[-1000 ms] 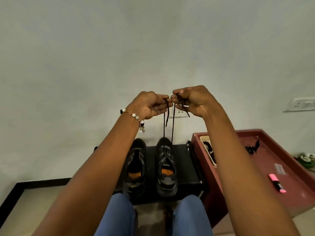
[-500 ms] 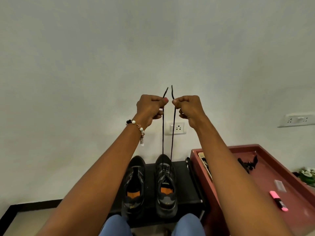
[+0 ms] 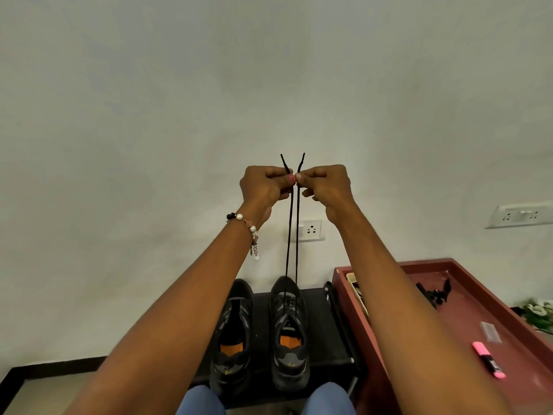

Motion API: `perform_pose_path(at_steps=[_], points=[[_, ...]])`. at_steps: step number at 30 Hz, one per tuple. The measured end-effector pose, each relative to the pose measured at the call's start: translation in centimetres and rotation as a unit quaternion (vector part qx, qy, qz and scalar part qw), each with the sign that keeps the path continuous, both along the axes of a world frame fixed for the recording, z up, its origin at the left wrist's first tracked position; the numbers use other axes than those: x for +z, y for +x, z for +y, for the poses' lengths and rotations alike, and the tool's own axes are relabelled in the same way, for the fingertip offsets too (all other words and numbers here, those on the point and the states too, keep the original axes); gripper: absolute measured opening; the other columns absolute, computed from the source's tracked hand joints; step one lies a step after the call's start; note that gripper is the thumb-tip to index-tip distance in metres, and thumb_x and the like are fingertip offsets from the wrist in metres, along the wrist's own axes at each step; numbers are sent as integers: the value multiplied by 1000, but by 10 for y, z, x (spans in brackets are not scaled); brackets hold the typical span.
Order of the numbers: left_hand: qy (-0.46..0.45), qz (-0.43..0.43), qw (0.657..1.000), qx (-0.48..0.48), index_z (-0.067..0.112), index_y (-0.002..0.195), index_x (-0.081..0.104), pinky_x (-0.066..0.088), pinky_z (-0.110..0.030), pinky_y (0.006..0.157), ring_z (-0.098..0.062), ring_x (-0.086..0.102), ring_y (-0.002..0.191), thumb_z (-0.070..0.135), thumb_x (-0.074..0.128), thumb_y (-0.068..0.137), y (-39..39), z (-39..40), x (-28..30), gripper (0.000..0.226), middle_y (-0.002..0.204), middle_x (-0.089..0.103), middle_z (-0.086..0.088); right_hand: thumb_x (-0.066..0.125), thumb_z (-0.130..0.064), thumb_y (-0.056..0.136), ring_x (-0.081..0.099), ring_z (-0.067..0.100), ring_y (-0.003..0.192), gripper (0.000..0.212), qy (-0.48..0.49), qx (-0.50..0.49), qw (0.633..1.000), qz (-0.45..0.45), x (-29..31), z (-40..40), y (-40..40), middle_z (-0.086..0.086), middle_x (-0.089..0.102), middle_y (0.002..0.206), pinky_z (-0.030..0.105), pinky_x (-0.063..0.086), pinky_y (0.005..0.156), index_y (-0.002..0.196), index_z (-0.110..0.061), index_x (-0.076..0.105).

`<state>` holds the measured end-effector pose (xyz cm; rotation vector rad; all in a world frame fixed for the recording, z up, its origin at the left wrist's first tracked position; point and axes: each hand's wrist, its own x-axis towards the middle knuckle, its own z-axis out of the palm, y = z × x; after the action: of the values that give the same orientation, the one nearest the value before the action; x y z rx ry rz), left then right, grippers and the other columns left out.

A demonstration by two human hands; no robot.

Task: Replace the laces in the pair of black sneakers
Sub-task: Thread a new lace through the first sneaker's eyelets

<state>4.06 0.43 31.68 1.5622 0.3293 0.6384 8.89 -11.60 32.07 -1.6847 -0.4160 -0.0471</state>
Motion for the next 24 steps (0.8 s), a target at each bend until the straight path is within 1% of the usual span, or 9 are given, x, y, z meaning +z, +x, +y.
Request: perform_pose_path(at_steps=[3,6,9,11,15,17,20,24], points=[[2,7,1000,3,3,97,73,59,-24,62,-20,72,72,6,80,76,1,2,1,22,83,72,-10,77,-14,82,58,11,54,10,-5,5,1000,-5,0,0,3,2,72,80,11,41,47,90,-9,77],[6,6,1000,-5,2,94,72,60,-26,63,-20,70,67,6,77,79,1,3,1,16,81,72,-10,79,-12,79,55,8,55,15,17,17,1000,15,-2,0,6,6,72,82,16,43,53,93,-7,77],[4,5,1000,-14,4,92,73,60,-28,65,-21,70,67,9,74,84,1,3,2,10,83,72,-12,78,-11,80,56,7,60,15,32,21,999,25,-5,0,7,7,73,82,20,43,58,94,-5,77],[1,12,1000,-17,6,90,73,60,-28,65,-22,71,70,12,74,84,2,2,5,8,84,73,-12,76,-11,82,58,6,61,13,31,16,999,17,-5,0,6,5,72,79,18,42,58,93,-5,77],[5,27,999,-32,6,91,74,61,-31,65,-24,73,70,15,75,83,0,3,10,11,84,74,-11,74,-13,84,55,-3,53,9,6,4,1000,-5,-3,-1,7,-1,69,73,12,40,53,91,-7,76],[8,27,999,-41,6,91,75,61,-31,64,-24,73,69,13,75,83,-1,4,14,12,84,74,-11,74,-14,84,57,0,57,5,-4,12,1000,-12,-1,-3,7,-2,70,74,13,41,55,87,-11,76],[15,31,997,-63,6,94,74,61,-32,63,-26,74,70,13,75,82,-2,6,18,14,87,74,-12,75,-15,83,60,10,66,1,-4,31,999,-14,1,-6,6,-2,71,75,18,45,60,83,-14,75],[-4,40,995,-95,4,98,73,61,-38,67,-31,73,74,14,74,84,-1,7,19,17,93,73,-17,75,-17,83,62,16,72,8,-13,45,999,-15,1,-9,8,4,72,81,30,49,69,88,-11,76]])
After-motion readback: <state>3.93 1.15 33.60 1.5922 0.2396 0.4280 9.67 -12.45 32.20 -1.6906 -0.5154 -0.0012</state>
